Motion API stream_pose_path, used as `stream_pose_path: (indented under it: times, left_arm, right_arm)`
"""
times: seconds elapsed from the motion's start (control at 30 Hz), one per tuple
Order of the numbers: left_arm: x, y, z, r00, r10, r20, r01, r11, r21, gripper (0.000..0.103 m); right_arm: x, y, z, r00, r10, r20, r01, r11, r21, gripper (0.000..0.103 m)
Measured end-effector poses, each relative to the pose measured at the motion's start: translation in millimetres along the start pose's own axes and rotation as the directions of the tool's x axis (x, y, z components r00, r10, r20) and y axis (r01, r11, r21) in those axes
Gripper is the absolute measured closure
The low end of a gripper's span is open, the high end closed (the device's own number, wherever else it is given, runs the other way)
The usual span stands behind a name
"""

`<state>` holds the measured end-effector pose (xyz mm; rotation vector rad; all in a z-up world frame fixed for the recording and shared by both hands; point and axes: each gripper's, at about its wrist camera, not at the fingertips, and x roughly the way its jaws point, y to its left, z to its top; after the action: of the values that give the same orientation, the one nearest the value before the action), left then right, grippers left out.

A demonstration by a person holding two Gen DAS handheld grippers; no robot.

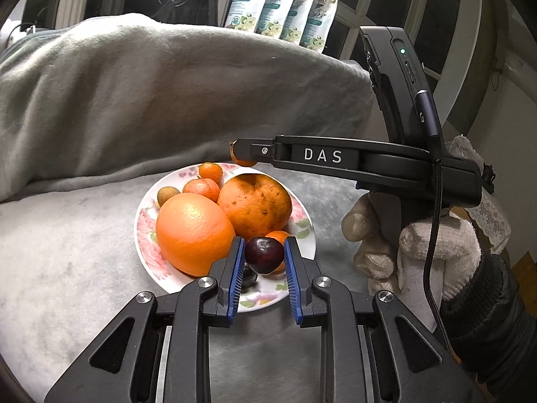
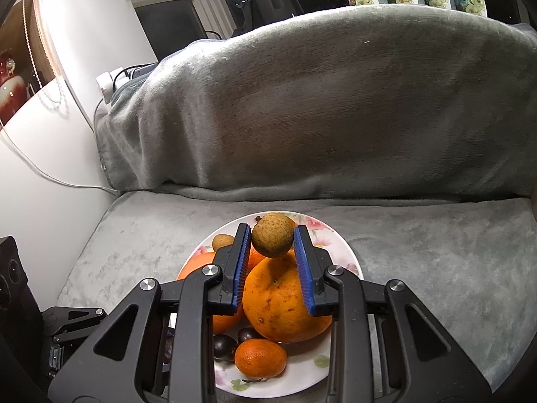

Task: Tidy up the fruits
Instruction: 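Carry the plum and the longan over the plate with both grippers, then open both grippers to drop the plum and longan onto the plate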

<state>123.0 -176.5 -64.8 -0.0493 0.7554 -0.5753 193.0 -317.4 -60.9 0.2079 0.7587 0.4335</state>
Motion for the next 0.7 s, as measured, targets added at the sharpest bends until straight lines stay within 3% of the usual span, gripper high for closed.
stream_pose_path:
  times: [0.27,0.37,0.6,0.7]
  left_arm:
    - [-1.1,1.6,0.4,1.0,0.004,0.004,-0.004,1.0,-0.005,0.081]
    - [-1.7,1.3,0.3,1.0,0.004,0.005,-0.004,1.0,-0.002,0.081]
    - [-1.3,0.7,-0.9,1.0,0.011,0.007,-0.011,1.0,0.003,0.08]
    - [-1.1,-0.9,-0.3,1.0,0.014,0.01,-0.014,1.0,0.008,0.075]
  right_arm:
    - [2.1,1.4,-0.4,1.0,-0.003,-0.004,0.003,1.0,-0.005,0.075]
    - [2.2,2.0,-0.5,1.0,-0.009,-0.001,0.009,1.0,-0.006,0.06]
    - [-1.3,0.3,0.1,1.0,-0.007,0.004,0.007,1.0,0.0,0.054]
    - [-4.2,-0.6,0.7,1.0,-0.009,0.01,0.009,1.0,0.004,0.05]
